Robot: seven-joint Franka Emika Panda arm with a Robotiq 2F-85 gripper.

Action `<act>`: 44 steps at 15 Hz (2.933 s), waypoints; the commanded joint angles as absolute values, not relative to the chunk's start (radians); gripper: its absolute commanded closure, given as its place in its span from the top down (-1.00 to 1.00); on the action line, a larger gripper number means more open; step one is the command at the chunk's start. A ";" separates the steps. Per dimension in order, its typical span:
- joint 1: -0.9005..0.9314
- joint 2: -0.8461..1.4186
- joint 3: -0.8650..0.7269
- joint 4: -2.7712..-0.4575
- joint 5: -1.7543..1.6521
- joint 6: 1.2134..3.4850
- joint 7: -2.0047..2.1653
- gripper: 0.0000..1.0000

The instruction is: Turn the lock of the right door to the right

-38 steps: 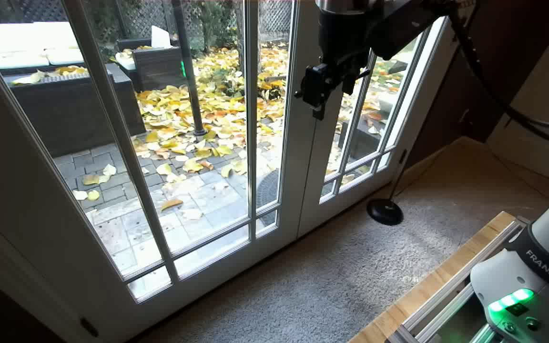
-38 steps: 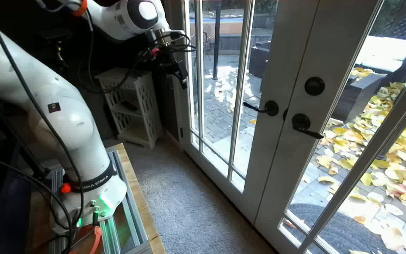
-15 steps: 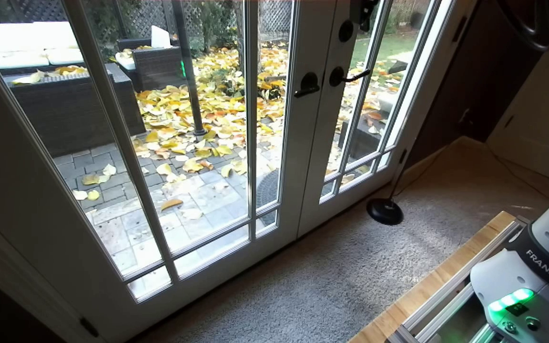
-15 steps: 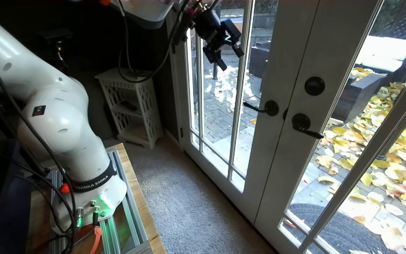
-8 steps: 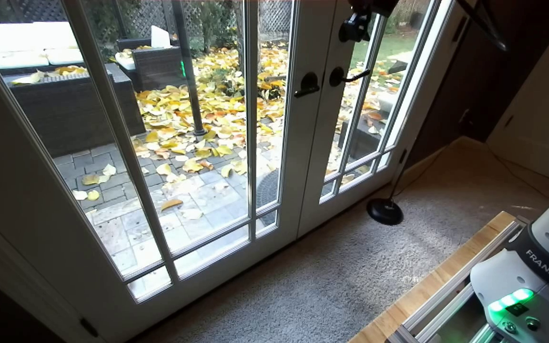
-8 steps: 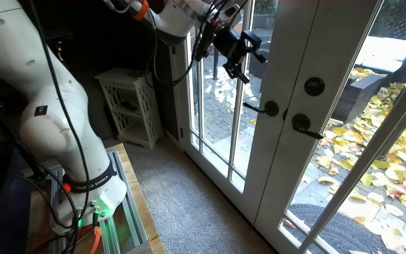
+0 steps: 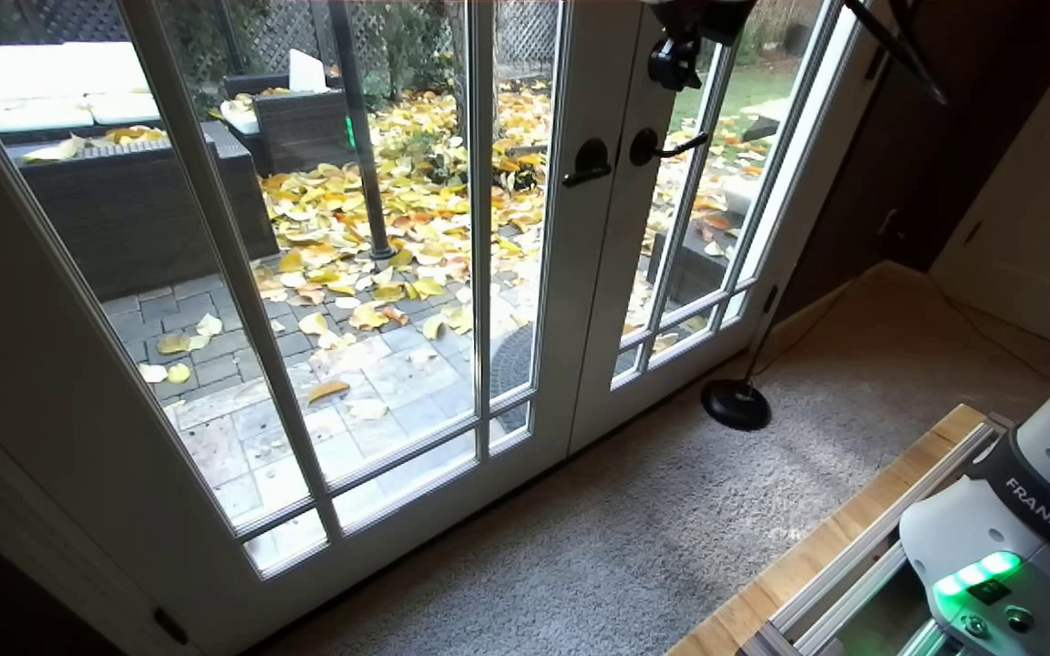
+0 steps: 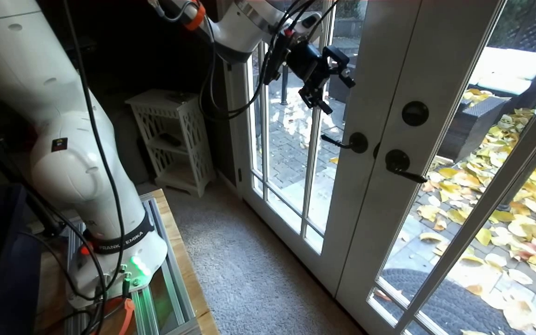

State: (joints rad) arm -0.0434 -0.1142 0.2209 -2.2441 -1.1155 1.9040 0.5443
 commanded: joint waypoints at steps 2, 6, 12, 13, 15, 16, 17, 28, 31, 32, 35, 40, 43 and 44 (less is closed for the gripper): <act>0.014 -0.032 0.189 -2.211 -1.339 1.799 0.726 1.00; 0.036 0.094 0.157 -2.162 -1.552 1.680 0.851 1.00; 0.042 0.271 0.101 -2.063 -1.688 1.538 0.925 1.00; 0.042 0.295 0.096 -2.045 -1.690 1.537 0.924 1.00; 0.040 0.336 0.089 -2.009 -1.694 1.546 0.920 1.00; 0.040 0.353 0.088 -1.990 -1.694 1.555 0.918 1.00; 0.041 0.371 0.086 -1.971 -1.698 1.555 0.920 1.00; 0.028 0.444 0.082 -1.857 -1.670 1.614 0.890 -0.07; 0.026 0.446 0.082 -1.862 -1.661 1.633 0.880 0.08; 0.026 0.446 0.082 -1.865 -1.661 1.643 0.877 0.13; 0.017 0.435 0.081 -1.873 -1.665 1.695 0.875 0.08; -0.009 0.387 0.068 -1.923 -1.709 1.853 0.868 -0.02; -0.008 0.373 0.046 -1.951 -1.785 1.917 0.869 -0.33; -0.007 0.368 0.040 -1.957 -1.810 1.927 0.873 -0.35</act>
